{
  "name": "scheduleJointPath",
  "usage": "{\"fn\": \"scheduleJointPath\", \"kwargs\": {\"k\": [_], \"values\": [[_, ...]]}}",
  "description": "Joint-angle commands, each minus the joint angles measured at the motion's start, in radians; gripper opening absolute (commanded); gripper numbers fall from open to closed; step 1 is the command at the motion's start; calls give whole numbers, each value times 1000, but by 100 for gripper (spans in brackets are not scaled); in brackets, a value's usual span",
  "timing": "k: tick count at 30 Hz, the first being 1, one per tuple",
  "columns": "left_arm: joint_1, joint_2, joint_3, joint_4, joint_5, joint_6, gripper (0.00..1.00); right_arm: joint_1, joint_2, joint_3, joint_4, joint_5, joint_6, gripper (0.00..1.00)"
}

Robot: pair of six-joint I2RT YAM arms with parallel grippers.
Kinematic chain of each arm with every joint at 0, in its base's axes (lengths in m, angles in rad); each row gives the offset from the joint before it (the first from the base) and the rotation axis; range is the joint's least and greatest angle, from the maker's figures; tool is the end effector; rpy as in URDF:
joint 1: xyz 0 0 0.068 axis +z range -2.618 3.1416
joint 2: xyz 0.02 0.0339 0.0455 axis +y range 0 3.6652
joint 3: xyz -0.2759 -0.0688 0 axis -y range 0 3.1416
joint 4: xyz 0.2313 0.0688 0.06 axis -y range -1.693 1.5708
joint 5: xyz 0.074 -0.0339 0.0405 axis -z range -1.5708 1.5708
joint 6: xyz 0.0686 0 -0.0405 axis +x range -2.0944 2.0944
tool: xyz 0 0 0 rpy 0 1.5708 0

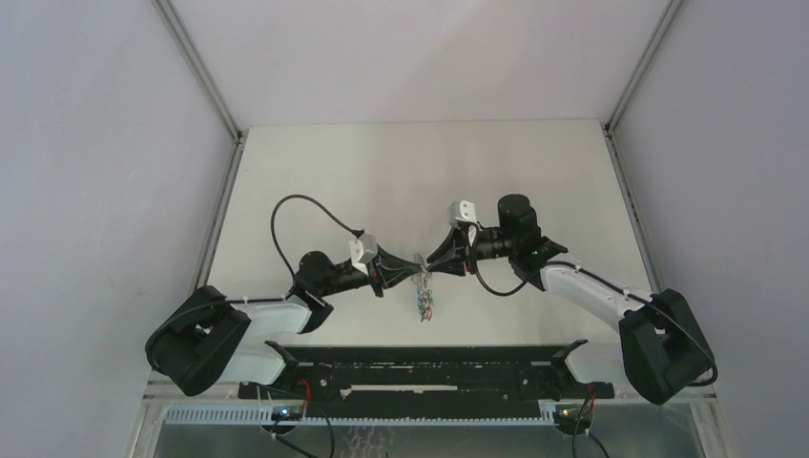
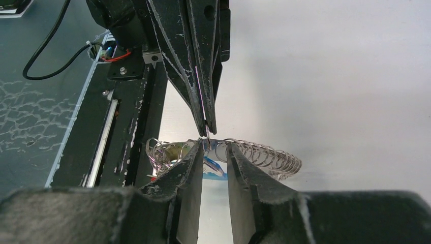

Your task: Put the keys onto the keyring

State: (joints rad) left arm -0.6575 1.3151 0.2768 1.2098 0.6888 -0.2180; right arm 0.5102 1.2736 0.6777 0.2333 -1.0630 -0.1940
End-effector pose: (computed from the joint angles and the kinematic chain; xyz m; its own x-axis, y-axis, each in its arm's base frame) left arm 0.1668 -0.1839 0.2333 -0.0774 -0.1512 -0.9855 0.9738 0.2004 -0.1072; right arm 0.2017 0.1816 0.2591 -0.1205 -0.1749 -0.9772 -0.9923 -0.0085 0.1239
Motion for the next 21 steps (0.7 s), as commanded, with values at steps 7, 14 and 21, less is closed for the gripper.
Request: {"fn": "scheduleJointPath", "kwargs": {"k": [7, 14, 21], "values": [[6, 18, -5, 136, 9, -19, 0, 2, 43, 50, 53, -49, 6, 20], [6, 39, -10, 177, 5, -43, 0, 5, 75, 53, 63, -64, 2, 19], [6, 42, -13, 179, -9, -41, 0, 10, 110, 52, 79, -66, -3, 16]]}}
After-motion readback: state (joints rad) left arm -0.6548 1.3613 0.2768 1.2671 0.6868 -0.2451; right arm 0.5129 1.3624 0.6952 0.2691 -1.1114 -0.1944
